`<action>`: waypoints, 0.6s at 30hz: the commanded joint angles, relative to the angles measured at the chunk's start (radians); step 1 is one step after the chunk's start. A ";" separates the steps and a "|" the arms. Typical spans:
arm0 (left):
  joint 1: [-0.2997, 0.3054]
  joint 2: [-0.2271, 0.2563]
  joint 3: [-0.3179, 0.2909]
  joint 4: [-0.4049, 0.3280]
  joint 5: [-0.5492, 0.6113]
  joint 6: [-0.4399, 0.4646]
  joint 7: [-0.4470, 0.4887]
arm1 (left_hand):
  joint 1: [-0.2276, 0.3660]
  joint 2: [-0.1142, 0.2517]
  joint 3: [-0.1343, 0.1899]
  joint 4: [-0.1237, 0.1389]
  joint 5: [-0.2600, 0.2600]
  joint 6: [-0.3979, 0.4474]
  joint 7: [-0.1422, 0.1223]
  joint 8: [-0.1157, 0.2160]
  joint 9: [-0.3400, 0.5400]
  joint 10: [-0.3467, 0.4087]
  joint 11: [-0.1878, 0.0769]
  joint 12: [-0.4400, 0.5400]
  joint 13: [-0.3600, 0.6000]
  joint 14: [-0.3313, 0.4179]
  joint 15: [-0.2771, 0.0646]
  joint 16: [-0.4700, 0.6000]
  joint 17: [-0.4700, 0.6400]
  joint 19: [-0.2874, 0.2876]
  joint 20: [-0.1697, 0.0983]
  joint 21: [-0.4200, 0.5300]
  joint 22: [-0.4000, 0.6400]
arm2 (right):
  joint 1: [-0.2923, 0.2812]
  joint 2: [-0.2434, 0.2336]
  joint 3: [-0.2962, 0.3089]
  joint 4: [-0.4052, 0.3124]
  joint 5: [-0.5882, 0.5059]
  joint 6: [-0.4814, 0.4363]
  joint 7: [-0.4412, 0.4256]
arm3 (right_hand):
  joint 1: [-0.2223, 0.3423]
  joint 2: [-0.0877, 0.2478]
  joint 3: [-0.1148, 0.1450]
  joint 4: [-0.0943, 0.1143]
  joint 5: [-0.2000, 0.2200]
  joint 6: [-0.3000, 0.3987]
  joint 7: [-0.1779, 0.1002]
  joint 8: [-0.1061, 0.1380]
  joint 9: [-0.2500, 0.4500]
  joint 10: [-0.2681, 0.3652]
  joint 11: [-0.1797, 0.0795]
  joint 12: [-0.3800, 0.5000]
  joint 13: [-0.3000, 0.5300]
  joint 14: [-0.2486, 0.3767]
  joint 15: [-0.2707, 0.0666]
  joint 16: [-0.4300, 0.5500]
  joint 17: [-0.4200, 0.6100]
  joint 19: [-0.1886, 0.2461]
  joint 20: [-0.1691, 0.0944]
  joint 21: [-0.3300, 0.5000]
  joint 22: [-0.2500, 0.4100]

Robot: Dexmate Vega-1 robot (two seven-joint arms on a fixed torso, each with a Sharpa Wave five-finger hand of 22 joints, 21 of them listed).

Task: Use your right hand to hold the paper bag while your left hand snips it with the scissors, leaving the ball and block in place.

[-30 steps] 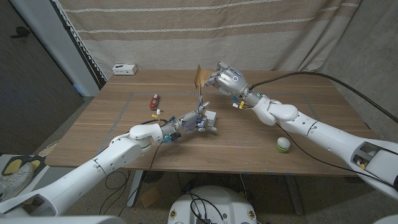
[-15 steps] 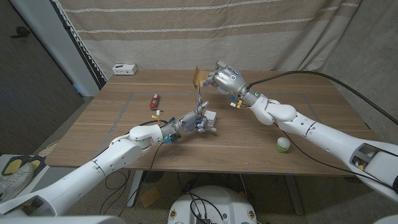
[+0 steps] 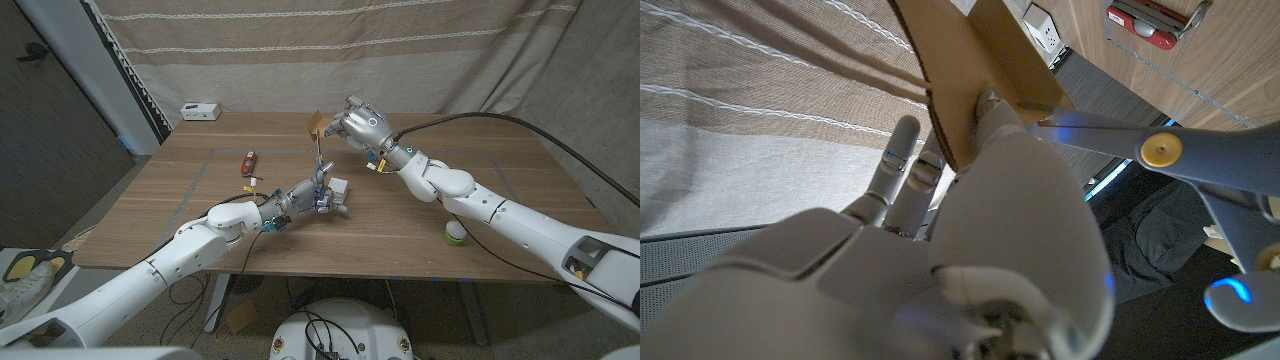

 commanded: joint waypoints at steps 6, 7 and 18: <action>0.006 0.013 0.008 -0.033 0.018 0.004 0.010 | -0.024 -0.011 -0.001 -0.007 -0.006 0.087 0.080 -0.015 0.003 0.203 -0.193 0.004 0.004 0.025 -0.075 0.002 0.008 0.011 -0.046 0.002 0.000 | -0.035 0.017 0.022 -0.054 0.003 -0.076 0.069 | 0.009 -0.005 0.002 -0.008 0.006 0.003 0.011 -0.003 0.002 0.009 0.002 0.003 0.005 0.013 -0.086 0.004 0.004 0.018 -0.125 -0.006 0.001; 0.007 0.013 0.008 -0.034 0.017 0.004 0.012 | -0.025 -0.011 -0.001 -0.008 -0.006 0.087 0.080 -0.015 0.003 0.203 -0.193 0.004 0.004 0.024 -0.075 0.001 0.007 0.012 -0.045 0.002 -0.001 | -0.036 0.018 0.024 -0.056 0.003 -0.082 0.075 | 0.008 -0.004 0.002 -0.008 0.006 0.003 0.012 -0.003 0.002 0.010 0.002 0.003 0.005 0.014 -0.086 0.005 0.005 0.019 -0.125 -0.007 0.001; 0.005 0.016 0.011 -0.033 0.018 0.002 0.002 | -0.034 -0.019 -0.003 -0.019 -0.018 0.091 0.079 -0.030 0.008 0.202 -0.193 0.004 0.004 0.018 -0.075 -0.007 0.003 0.011 -0.045 0.001 -0.001 | -0.045 0.029 0.021 -0.082 -0.011 -0.138 0.130 | 0.007 -0.006 0.003 -0.009 0.005 0.006 0.017 -0.003 0.002 0.016 0.003 0.003 0.005 0.020 -0.086 0.004 0.005 0.031 -0.122 -0.014 0.000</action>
